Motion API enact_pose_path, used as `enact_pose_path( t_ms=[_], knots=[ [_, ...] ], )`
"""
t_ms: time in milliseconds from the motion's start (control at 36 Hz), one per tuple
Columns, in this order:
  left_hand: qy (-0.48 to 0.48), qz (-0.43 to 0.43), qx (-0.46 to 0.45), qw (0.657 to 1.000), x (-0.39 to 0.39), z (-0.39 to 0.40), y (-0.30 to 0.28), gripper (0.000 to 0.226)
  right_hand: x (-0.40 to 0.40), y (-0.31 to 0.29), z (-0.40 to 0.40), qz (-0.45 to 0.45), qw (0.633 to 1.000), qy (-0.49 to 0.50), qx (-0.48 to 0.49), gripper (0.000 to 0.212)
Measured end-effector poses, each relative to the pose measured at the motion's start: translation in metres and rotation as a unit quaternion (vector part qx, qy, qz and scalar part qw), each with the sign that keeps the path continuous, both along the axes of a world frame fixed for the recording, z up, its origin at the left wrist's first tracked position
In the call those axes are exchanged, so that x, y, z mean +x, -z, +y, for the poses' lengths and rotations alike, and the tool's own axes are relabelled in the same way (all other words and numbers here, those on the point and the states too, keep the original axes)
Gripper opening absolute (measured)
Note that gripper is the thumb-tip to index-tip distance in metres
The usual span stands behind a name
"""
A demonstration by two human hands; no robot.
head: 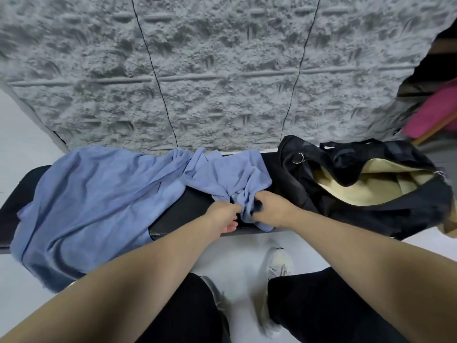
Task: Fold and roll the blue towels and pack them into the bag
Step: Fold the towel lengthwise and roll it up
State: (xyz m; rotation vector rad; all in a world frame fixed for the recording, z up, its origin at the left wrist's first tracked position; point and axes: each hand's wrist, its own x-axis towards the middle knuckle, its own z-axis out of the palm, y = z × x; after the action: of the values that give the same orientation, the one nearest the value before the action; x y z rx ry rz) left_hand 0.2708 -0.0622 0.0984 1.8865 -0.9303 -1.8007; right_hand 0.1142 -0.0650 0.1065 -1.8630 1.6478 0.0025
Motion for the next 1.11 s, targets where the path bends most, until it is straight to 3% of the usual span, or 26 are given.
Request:
enact_pose_path(
  t_ms=[56, 111, 194, 250, 306, 389, 444, 528, 611, 778, 833, 944, 1028, 1111],
  knots=[
    [0.010, 0.014, -0.014, 1.000, -0.003, 0.001, 0.003, 0.027, 0.005, 0.002, -0.002, -0.003, 0.997, 0.034, -0.063, 0.036],
    [0.011, 0.033, -0.023, 0.999, -0.004, 0.003, 0.003, 0.025, 0.006, 0.001, -0.003, -0.033, 0.996, 0.051, -0.067, 0.038],
    [0.001, 0.075, -0.035, 0.997, -0.004, 0.007, 0.000, 0.035, 0.003, -0.003, 0.003, -0.033, 0.999, 0.004, 0.022, 0.010],
    [-0.018, 0.106, -0.041, 0.993, -0.003, 0.008, -0.003, 0.042, -0.001, 0.000, 0.007, -0.023, 0.997, -0.020, 0.073, 0.040],
    [-0.018, 0.126, -0.052, 0.991, 0.000, 0.009, -0.006, 0.046, 0.001, 0.004, 0.008, -0.020, 0.999, -0.005, 0.044, 0.057],
    [-0.020, 0.127, -0.085, 0.988, 0.003, 0.009, -0.008, 0.041, 0.006, 0.007, 0.002, -0.084, 0.992, 0.085, -0.038, 0.028],
    [-0.059, 0.127, -0.115, 0.983, 0.002, 0.007, -0.010, 0.035, 0.007, 0.006, -0.003, -0.164, 0.975, 0.146, -0.033, 0.024],
    [-0.097, 0.108, -0.153, 0.978, 0.000, 0.005, -0.012, 0.027, 0.007, -0.004, -0.006, -0.310, 0.918, 0.244, 0.026, 0.031],
    [-0.086, 0.074, -0.198, 0.974, 0.000, 0.010, -0.014, 0.038, 0.007, -0.014, -0.008, -0.443, 0.835, 0.318, 0.078, 0.026],
    [-0.029, 0.026, -0.276, 0.960, -0.004, 0.019, -0.018, 0.069, 0.009, -0.036, -0.010, -0.596, 0.694, 0.381, 0.137, 0.024],
    [-0.009, 0.020, -0.280, 0.960, -0.001, 0.020, -0.020, 0.072, 0.008, -0.043, -0.010, -0.622, 0.663, 0.391, 0.141, 0.020],
    [0.055, 0.027, -0.284, 0.957, 0.010, 0.023, -0.027, 0.065, 0.008, -0.056, -0.011, -0.604, 0.671, 0.410, 0.128, 0.022],
    [0.120, -0.025, -0.315, 0.941, 0.025, 0.020, -0.032, 0.057, 0.004, -0.063, -0.014, -0.529, 0.715, 0.446, 0.098, 0.020],
    [0.191, -0.142, -0.358, 0.903, 0.046, 0.012, -0.039, 0.026, -0.002, -0.074, -0.009, -0.443, 0.783, 0.423, 0.107, 0.013]
  ],
)
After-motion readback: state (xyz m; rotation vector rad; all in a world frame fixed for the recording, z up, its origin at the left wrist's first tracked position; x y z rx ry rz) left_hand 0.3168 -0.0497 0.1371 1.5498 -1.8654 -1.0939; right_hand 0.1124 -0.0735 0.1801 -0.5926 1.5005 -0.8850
